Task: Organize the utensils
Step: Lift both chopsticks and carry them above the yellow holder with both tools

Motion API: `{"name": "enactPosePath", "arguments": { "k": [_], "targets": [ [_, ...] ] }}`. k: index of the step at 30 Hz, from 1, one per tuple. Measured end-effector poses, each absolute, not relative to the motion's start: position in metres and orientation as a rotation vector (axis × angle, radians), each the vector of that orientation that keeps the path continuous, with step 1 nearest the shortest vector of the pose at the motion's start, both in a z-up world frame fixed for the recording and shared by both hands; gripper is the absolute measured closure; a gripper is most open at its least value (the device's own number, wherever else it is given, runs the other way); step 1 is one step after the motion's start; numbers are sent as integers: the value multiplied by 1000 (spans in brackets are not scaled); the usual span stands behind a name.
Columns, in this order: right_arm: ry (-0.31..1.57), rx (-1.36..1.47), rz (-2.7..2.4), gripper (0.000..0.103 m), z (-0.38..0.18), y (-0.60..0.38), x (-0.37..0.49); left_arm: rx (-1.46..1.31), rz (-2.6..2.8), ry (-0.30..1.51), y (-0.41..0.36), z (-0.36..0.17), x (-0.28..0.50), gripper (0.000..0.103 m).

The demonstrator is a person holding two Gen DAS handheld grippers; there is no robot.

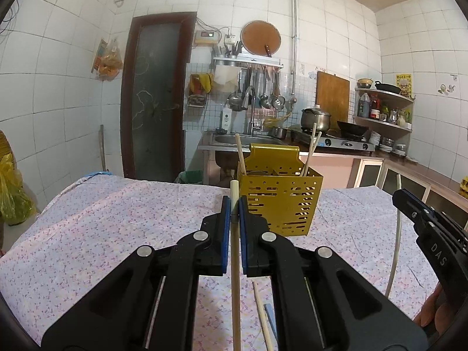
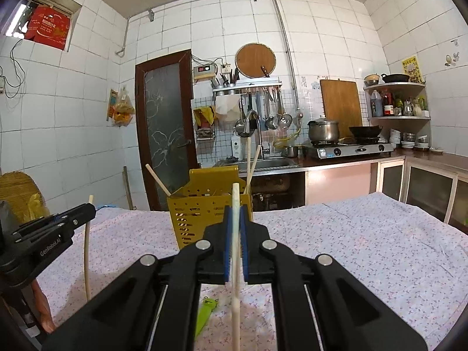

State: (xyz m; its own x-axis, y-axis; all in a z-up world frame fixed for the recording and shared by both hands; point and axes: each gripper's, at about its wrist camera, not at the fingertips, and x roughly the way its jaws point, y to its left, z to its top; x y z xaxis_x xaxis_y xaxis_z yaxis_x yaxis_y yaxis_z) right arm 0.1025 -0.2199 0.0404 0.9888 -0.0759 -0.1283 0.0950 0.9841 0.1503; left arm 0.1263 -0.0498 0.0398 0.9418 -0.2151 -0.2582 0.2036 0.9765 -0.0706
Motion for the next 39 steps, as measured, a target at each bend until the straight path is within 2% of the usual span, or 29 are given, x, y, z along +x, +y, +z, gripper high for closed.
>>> {"name": "enactPosePath", "arguments": {
  "k": [28, 33, 39],
  "targets": [
    [97, 153, -86, 97, 45, -222, 92, -48, -196, 262, -45, 42, 133, 98],
    [67, 131, -85, 97, 65, -221, 93, -48, -203, 258, -49, 52, 135, 98],
    [-14, 133, -80, 97, 112, -228, 100, -50, -237, 201, -58, 93, 145, 98]
  ]
}}
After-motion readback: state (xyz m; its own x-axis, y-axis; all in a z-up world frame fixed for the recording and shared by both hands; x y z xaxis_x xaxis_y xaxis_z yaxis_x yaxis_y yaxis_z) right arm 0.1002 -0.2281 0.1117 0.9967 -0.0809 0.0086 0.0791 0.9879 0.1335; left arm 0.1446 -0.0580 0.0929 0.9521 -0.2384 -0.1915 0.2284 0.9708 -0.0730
